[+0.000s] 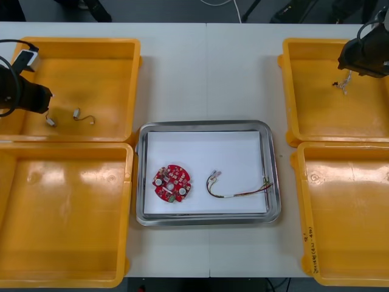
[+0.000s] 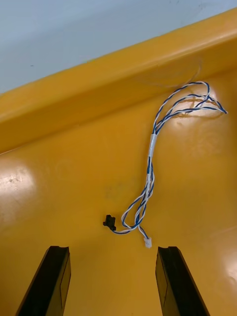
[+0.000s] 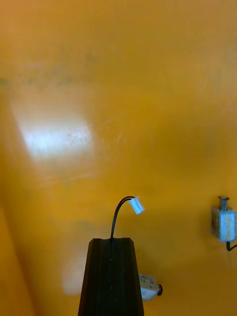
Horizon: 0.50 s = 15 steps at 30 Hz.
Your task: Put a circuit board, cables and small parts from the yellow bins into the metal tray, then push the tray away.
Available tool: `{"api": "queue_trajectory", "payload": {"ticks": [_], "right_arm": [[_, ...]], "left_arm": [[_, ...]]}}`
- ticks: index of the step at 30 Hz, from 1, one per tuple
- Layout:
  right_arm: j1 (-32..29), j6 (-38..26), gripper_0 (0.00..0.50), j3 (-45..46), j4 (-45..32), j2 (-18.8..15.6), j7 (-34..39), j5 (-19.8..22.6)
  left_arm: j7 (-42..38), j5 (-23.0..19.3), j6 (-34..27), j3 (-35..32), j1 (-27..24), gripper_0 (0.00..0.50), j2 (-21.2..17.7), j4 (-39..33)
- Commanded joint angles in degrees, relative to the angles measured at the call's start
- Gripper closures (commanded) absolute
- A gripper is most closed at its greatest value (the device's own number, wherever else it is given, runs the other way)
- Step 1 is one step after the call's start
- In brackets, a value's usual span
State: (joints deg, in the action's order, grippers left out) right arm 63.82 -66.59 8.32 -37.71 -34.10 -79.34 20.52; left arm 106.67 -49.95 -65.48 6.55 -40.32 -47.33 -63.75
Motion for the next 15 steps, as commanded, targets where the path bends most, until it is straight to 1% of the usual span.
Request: {"api": "queue_trajectory", "payload": {"ticks": [1,9,13,15], "right_arm": [[3.2,3.0,0.000,-0.9,1.9,0.3,-2.8,-0.9],[3.2,10.6,0.000,-1.3,6.6,0.8,-4.6,-1.3],[3.2,12.8,0.000,-1.4,7.9,1.1,-4.9,-1.5],[3.1,14.3,0.000,-1.4,8.7,1.3,-5.3,-1.5]], "left_arm": [[3.9,0.8,-0.1,2.9,-7.1,0.500,-0.1,2.6],[4.2,2.0,0.4,2.9,-11.8,0.500,2.5,9.3],[4.3,2.5,1.3,2.9,-12.4,0.500,3.2,10.7],[4.4,3.2,2.7,3.6,-13.0,0.500,3.7,11.8]]}}
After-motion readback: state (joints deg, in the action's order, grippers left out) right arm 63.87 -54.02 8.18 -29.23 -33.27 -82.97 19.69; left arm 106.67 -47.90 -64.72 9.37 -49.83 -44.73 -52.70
